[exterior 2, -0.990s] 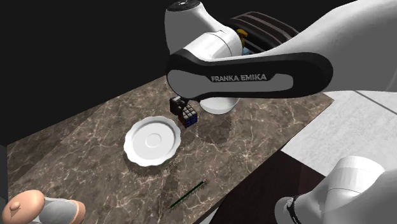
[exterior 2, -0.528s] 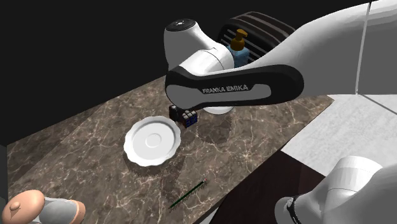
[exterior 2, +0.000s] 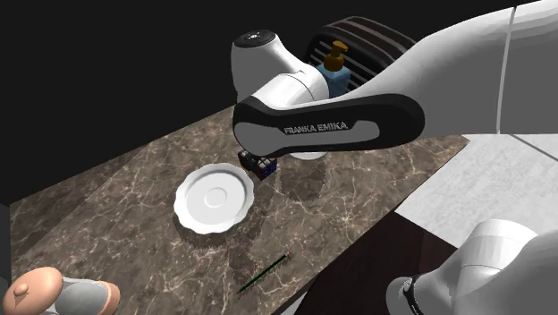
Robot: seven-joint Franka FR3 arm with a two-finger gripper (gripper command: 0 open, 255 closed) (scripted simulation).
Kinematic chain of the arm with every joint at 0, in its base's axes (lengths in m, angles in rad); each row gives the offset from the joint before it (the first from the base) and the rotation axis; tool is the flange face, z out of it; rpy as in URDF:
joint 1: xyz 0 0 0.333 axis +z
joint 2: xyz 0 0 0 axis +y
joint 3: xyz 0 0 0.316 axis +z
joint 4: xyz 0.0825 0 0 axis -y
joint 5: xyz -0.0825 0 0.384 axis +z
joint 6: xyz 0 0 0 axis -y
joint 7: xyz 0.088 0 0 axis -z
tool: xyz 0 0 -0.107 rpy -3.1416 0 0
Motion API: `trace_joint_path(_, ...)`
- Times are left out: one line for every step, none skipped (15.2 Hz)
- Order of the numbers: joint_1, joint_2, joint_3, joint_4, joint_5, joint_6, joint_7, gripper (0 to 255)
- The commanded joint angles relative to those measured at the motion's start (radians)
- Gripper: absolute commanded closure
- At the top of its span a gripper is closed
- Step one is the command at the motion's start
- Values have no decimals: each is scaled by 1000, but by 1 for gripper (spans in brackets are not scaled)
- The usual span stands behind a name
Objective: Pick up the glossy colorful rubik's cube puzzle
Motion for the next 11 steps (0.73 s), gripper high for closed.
trace_joint_path(0,2,0,-5,-1,-2,1,255)
trace_joint_path(0,3,-1,-3,-1,-3,0,255)
trace_joint_path(0,5,0,0,-1,-4,1,255)
trace_joint_path(-1,3,-1,-4,-1,-1,-2,255)
trace_joint_path(-1,-2,-1,4,-1,-14,-1,255)
trace_joint_path(-1,-7,-1,12,-1,-28,-1,255)
trace_joint_path(-1,-12,-1,21,-1,-41,-1,255)
trace_joint_path(-1,-16,-1,30,-1,-54,-1,255)
trace_joint_path(-1,-20,-1,39,-1,-67,-1,255)
trace_joint_path(-1,-24,-1,48,-1,-81,-1,255)
trace_joint_path(-1,-28,-1,58,-1,-94,-1,255)
